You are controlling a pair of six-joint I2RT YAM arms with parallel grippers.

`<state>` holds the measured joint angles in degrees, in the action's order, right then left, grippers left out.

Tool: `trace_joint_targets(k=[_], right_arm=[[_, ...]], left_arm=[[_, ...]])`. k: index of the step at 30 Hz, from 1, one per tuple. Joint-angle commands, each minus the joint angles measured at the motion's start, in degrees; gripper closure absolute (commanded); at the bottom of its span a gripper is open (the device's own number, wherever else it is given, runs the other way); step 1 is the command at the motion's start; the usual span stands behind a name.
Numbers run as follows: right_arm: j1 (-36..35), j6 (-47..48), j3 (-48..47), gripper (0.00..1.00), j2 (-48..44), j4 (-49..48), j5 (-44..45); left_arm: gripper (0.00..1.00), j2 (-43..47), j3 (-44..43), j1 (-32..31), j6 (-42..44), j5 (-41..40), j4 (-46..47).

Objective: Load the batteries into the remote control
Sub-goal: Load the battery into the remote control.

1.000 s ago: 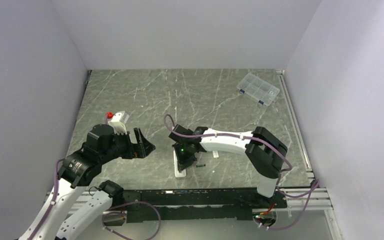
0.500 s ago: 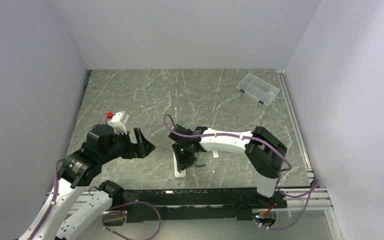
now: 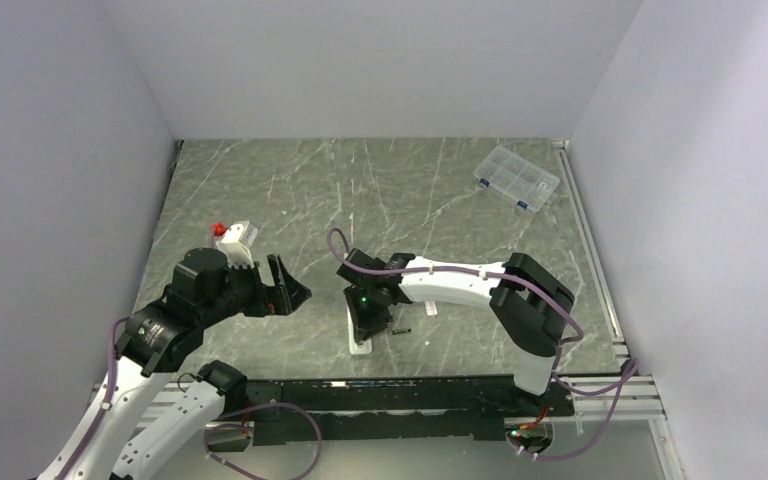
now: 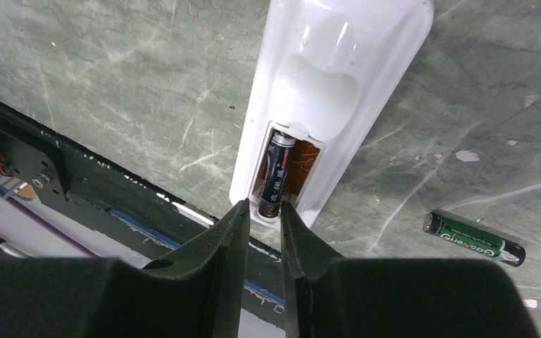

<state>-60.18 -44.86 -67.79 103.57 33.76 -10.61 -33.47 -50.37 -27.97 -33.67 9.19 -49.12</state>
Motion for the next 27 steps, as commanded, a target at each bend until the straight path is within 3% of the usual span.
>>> trace_joint_targets(k=[1, 27], right_arm=[[0.2, -0.9, -2.2, 0.75, -0.2, -1.2, -0.3], [0.0, -0.1, -3.3, 0.75, -2.9, 0.0, 1.3]], left_arm=[[0.02, 0.4, 0.0, 0.0, 0.4, 0.6, 2.2], [0.02, -0.7, 0.2, 0.0, 0.5, 1.3, 2.6]])
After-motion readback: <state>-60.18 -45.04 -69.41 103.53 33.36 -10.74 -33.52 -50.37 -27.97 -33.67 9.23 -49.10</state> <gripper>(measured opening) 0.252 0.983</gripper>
